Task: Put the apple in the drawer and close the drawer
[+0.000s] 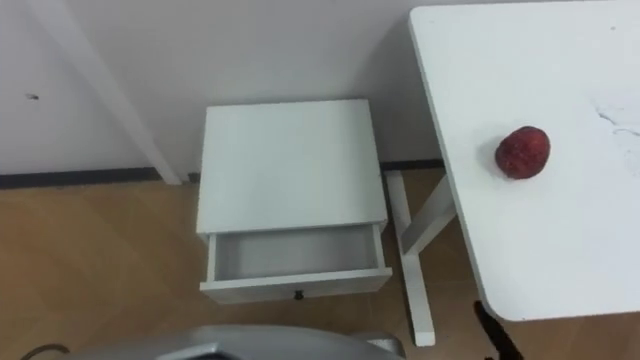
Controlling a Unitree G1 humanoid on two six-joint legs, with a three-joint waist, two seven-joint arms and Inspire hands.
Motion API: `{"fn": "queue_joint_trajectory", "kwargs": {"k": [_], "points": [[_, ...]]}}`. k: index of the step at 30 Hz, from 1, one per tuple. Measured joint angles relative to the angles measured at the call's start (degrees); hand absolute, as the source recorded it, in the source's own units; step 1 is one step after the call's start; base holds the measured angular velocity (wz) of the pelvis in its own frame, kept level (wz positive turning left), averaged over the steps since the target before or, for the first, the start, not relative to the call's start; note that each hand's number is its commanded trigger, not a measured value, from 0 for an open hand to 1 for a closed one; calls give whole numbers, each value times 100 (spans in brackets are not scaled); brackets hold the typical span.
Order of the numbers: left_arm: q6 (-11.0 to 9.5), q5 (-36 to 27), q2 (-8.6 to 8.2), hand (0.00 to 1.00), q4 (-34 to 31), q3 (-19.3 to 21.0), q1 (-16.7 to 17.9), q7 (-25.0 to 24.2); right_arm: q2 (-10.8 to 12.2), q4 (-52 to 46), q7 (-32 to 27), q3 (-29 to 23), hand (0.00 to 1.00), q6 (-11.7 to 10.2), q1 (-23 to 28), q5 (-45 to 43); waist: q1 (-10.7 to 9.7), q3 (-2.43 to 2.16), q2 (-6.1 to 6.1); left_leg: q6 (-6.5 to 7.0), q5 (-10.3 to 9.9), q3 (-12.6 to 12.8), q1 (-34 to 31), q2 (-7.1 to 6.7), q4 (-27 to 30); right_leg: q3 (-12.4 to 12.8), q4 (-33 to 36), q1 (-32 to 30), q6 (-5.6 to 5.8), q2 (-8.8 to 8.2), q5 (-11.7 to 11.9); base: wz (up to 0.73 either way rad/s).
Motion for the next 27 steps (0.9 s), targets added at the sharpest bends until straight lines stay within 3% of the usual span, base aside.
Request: {"fn": "queue_joint_trajectory", "kwargs": {"k": [7, 11, 15, 19, 23, 27], "points": [[39, 3, 125, 0, 102, 5, 67, 122, 3, -408, -973, -838, 0, -17, -54, 826, -95, -16, -54, -1, -1, 81, -7, 10, 7, 139, 89, -72, 0, 16, 0, -6], [84, 4, 185, 0, 36, 18, 79, 124, 4, -1083, -1583, -1015, 0, -24, -37, 856, -171, -16, -81, 1, -1, 86, -23, 1, 11, 164, 100, -94, 0, 12, 0, -2], [144, 62, 186, 0, -369, 8, 261, 105, -15, -2120, -2349, -1063, 0, -215, 24, 825, -224, -15, -92, 0, -1, 83, -121, 8, 37, 203, 103, -181, -1, 23, 1, 0], [111, 178, 191, 0, -640, 13, 322, 84, -67, -2863, -2981, -1068, 0, -477, 29, 373, -231, -25, -87, 0, 2, 88, -225, 6, 43, 178, 104, -281, -4, 20, 3, 0], [102, 223, 185, 0, -647, 12, 323, 73, -68, -3774, -3685, -1066, 0, -559, 41, 37, -224, -28, -91, 1, 4, 103, -270, 4, 38, 162, 108, -332, -3, 17, 3, 0], [100, 270, 172, 0, -805, -17, 301, 71, -70, -4676, -4320, -965, 0, -825, -92, -1038, -178, -18, -90, 1, 8, 121, -267, 4, 51, 183, 87, -333, -3, 19, 3, 0]]}}
